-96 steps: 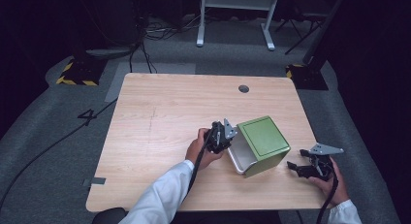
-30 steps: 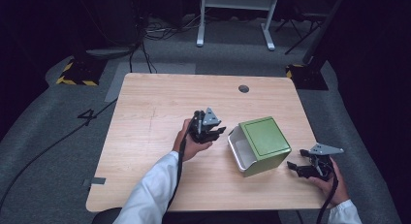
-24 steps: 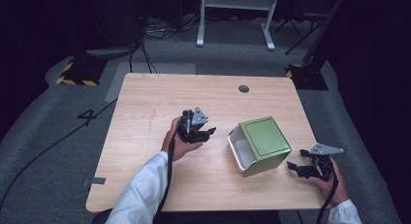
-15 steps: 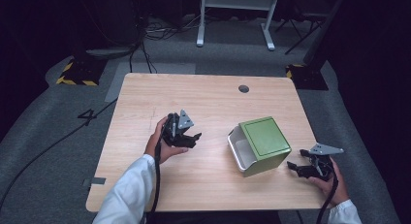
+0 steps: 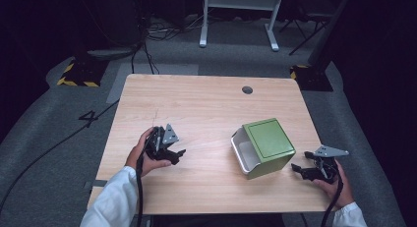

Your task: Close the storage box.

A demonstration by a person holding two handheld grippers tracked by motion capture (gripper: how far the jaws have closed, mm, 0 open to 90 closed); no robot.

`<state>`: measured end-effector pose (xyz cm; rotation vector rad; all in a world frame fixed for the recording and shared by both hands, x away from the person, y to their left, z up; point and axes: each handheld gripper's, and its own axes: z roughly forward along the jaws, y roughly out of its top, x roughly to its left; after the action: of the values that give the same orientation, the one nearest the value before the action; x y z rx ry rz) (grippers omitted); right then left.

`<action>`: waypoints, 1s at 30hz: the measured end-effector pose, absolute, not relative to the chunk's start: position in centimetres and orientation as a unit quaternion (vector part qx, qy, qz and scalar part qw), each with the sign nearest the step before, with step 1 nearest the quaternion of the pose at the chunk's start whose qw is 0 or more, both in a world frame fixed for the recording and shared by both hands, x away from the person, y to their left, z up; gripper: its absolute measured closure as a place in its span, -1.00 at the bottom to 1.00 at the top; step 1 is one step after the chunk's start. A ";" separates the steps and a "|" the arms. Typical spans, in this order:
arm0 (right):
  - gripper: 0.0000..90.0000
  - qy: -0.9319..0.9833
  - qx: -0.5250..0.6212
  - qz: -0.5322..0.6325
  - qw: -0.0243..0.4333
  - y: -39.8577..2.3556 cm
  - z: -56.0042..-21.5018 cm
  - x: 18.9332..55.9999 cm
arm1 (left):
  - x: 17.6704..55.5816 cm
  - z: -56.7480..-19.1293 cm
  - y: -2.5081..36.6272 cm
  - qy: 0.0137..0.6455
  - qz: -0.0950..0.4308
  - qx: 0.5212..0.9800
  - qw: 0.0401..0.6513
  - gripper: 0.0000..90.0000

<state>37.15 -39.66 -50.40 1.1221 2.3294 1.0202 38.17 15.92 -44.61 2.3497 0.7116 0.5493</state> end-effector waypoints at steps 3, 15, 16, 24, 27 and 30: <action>-0.65 0.824 0.398 0.361 0.180 -39.7 -50.4 37.1 | 37.6 -45.2 16.7 0.268 0.213 0.891 0.297 -0.61; -0.65 0.824 0.398 0.361 0.180 -39.7 -50.4 37.1 | 36.5 -47.3 19.7 0.298 0.213 0.892 0.263 -0.61; -0.65 0.824 0.398 0.361 0.181 -39.7 -50.4 37.1 | 36.4 -47.5 19.9 0.303 0.211 0.891 0.263 -0.61; -0.65 0.824 0.398 0.362 0.180 -39.7 -50.4 37.1 | 35.8 -48.7 21.5 0.328 0.199 0.882 0.274 -0.58; -0.65 0.824 0.398 0.361 0.180 -39.7 -50.4 37.1 | 35.7 -49.2 22.2 0.344 0.183 0.877 0.281 -0.61; -0.65 0.824 0.399 0.361 0.180 -39.7 -50.4 37.1 | 35.4 -49.5 22.8 0.353 0.181 0.869 0.297 -0.61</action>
<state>37.09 -39.69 -50.40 1.1266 2.3266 1.0200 35.38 22.80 -49.51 2.3096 0.9395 0.4808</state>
